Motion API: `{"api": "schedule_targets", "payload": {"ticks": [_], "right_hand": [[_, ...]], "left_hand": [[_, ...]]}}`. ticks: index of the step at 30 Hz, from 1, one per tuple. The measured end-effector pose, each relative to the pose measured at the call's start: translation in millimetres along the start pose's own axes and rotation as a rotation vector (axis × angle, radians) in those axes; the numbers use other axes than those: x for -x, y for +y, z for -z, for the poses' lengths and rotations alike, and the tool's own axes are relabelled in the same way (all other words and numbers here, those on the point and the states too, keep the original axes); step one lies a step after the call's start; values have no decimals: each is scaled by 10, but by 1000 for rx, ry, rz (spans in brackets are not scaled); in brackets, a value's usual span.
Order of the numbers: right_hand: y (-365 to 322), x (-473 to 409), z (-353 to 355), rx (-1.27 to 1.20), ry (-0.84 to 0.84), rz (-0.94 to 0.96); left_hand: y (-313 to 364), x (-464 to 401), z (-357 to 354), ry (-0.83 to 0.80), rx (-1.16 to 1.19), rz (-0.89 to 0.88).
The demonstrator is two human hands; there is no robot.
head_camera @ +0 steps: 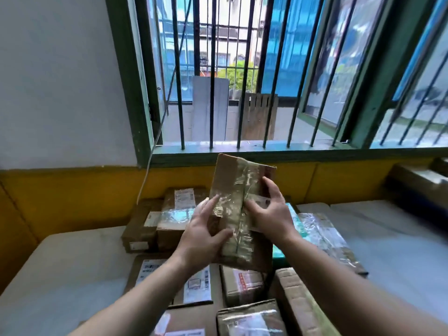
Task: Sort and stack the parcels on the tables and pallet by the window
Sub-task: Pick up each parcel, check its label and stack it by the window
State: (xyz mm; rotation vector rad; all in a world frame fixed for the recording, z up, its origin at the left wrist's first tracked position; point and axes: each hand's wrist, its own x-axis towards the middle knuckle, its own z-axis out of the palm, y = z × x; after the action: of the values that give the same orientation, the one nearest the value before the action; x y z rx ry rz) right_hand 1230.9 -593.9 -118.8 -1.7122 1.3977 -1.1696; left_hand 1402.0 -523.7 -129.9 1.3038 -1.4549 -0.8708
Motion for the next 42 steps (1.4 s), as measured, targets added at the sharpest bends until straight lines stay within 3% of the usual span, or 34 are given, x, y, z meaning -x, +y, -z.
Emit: {"api": "schedule_targets", "payload": {"ticks": [4, 12, 17, 22, 31, 37, 42], "right_hand": [[12, 265, 267, -88, 130, 31], [115, 640, 1168, -27, 402, 107], [315, 931, 2128, 33, 526, 104], [646, 1460, 3293, 104, 659, 55], [1422, 2772, 5265, 245, 953, -185], [1790, 3548, 6036, 343, 1099, -404], [2057, 3776, 6506, 375, 1195, -525]], "left_hand": [[206, 93, -177, -134, 153, -54], [727, 174, -900, -152, -11, -227], [1214, 279, -1761, -204, -84, -345], [1593, 479, -2950, -385, -46, -404], [2272, 1176, -5180, -754, 25, -478], [2487, 1528, -6262, -998, -124, -647], [2669, 1581, -6954, -1144, -180, -687]]}}
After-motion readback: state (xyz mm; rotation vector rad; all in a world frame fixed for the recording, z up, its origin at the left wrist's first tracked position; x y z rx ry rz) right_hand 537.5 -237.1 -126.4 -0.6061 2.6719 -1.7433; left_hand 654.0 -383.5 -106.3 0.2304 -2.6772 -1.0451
